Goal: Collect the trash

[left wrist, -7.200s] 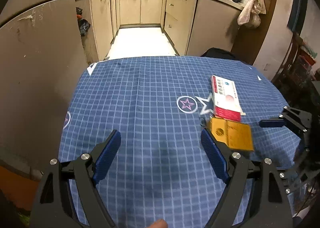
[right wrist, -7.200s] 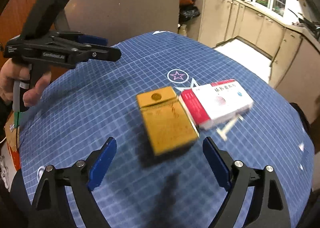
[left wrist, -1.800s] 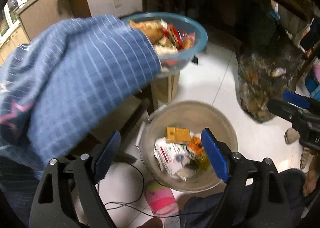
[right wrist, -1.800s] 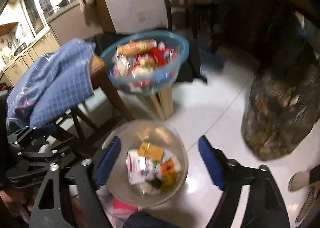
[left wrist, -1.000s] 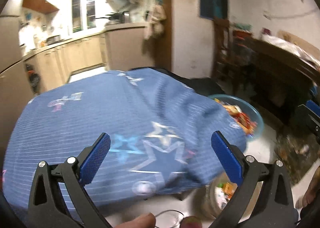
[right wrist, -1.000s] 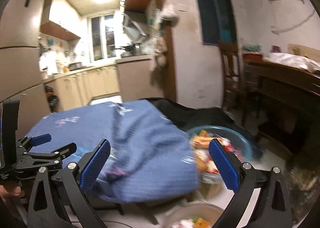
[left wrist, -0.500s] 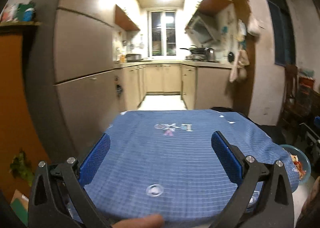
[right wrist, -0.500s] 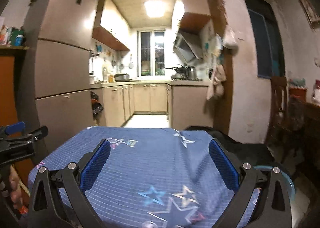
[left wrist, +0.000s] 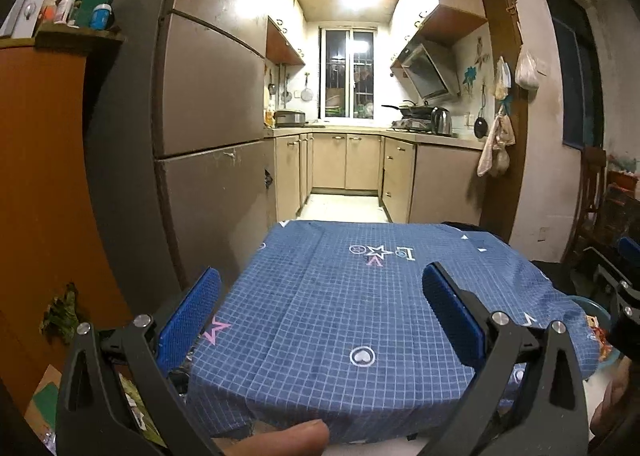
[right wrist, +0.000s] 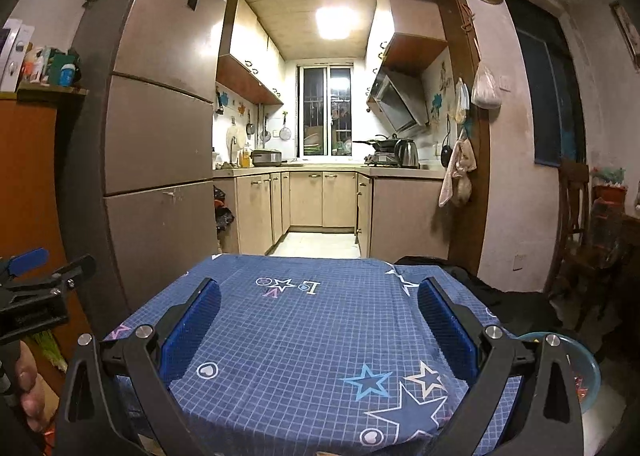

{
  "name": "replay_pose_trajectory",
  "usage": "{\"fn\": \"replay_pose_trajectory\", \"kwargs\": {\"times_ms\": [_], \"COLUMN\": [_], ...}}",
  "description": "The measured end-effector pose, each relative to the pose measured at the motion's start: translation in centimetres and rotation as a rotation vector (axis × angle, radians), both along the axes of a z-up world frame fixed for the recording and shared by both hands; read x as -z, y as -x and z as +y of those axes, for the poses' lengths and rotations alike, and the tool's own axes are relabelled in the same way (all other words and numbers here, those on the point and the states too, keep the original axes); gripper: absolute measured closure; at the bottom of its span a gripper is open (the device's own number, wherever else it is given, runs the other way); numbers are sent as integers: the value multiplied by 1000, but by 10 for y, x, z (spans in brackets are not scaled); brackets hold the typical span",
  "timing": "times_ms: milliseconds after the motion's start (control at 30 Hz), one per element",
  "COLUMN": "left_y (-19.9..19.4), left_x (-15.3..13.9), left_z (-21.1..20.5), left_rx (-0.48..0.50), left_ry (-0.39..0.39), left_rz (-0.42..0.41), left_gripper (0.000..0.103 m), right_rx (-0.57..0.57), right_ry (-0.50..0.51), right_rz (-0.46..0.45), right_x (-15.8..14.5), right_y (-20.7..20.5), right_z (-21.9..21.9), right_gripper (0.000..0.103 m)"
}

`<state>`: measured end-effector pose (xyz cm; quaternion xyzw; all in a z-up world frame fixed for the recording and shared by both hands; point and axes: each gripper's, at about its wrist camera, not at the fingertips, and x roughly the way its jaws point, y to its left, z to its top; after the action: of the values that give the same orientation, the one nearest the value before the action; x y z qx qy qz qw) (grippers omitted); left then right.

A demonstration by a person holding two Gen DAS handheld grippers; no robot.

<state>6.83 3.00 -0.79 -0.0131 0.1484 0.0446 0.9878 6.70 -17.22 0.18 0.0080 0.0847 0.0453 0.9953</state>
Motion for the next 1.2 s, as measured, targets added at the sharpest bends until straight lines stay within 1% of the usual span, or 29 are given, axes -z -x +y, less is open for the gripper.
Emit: {"fn": "replay_pose_trajectory", "kwargs": {"times_ms": [100,233,467,667,900,1200], "left_y": [-1,0,6,10,9,7], "left_x": [5,11,14,14,13,13], "left_z": [4,6,-1,-8,-9,-10], "left_rx": [42,72,97,119,122,118], "left_ry": [24,45,17,-11,-16,-22], "left_rz": [30,39,29,18,15,16], "left_gripper": [5,5,5,5,5,5], "right_rx": [11,15,6,-5,11,11], "right_ry": [13,24,29,30,6,6], "right_rz": [6,29,30,33,26,22], "right_x": [3,10,12,10,6,5], "right_y": [13,27,40,41,38,37], "right_z": [5,9,7,3,-5,-8], "right_gripper": [5,5,5,5,5,5]}}
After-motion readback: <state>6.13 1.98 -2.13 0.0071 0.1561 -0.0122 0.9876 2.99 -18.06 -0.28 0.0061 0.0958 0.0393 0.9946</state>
